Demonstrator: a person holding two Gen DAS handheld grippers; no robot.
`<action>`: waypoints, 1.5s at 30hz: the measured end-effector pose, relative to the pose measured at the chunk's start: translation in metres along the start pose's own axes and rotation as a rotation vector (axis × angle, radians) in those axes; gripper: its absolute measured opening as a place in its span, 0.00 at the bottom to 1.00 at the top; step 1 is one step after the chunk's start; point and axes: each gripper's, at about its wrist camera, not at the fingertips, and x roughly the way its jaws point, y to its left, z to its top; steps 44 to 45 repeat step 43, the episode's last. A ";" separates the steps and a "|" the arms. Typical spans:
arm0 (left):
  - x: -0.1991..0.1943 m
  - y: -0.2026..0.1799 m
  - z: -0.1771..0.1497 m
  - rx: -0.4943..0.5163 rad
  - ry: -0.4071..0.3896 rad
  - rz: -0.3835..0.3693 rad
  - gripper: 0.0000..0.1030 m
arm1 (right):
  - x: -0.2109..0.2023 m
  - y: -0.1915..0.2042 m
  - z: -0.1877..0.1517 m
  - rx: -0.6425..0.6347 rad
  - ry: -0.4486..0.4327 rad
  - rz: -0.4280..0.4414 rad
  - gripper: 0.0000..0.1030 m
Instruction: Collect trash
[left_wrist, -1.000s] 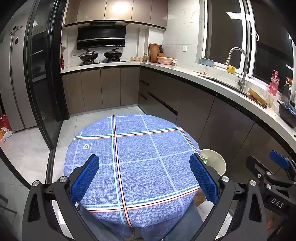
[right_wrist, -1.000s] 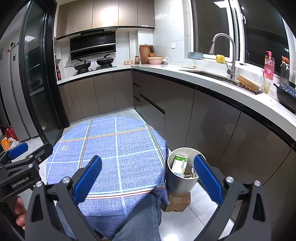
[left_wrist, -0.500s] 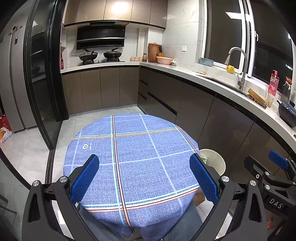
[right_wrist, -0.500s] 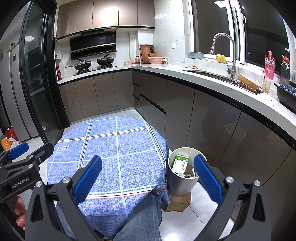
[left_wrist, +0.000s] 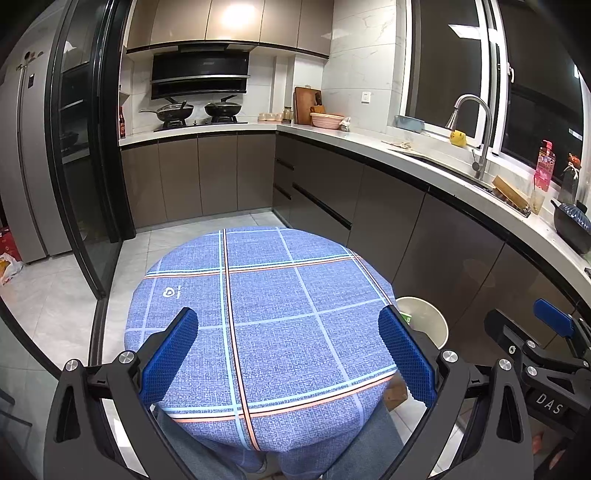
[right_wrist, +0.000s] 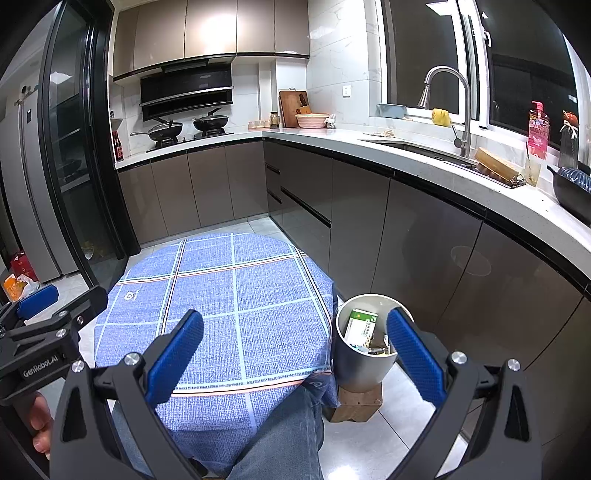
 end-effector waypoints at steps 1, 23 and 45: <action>0.000 0.000 0.000 -0.001 0.000 0.000 0.92 | 0.000 0.000 0.000 0.000 0.000 0.000 0.97; 0.000 -0.003 0.000 0.005 0.002 -0.005 0.92 | -0.004 0.001 0.001 0.006 -0.003 -0.002 0.97; 0.002 0.005 0.003 0.000 0.010 -0.015 0.92 | -0.003 0.002 0.003 0.008 0.001 0.000 0.97</action>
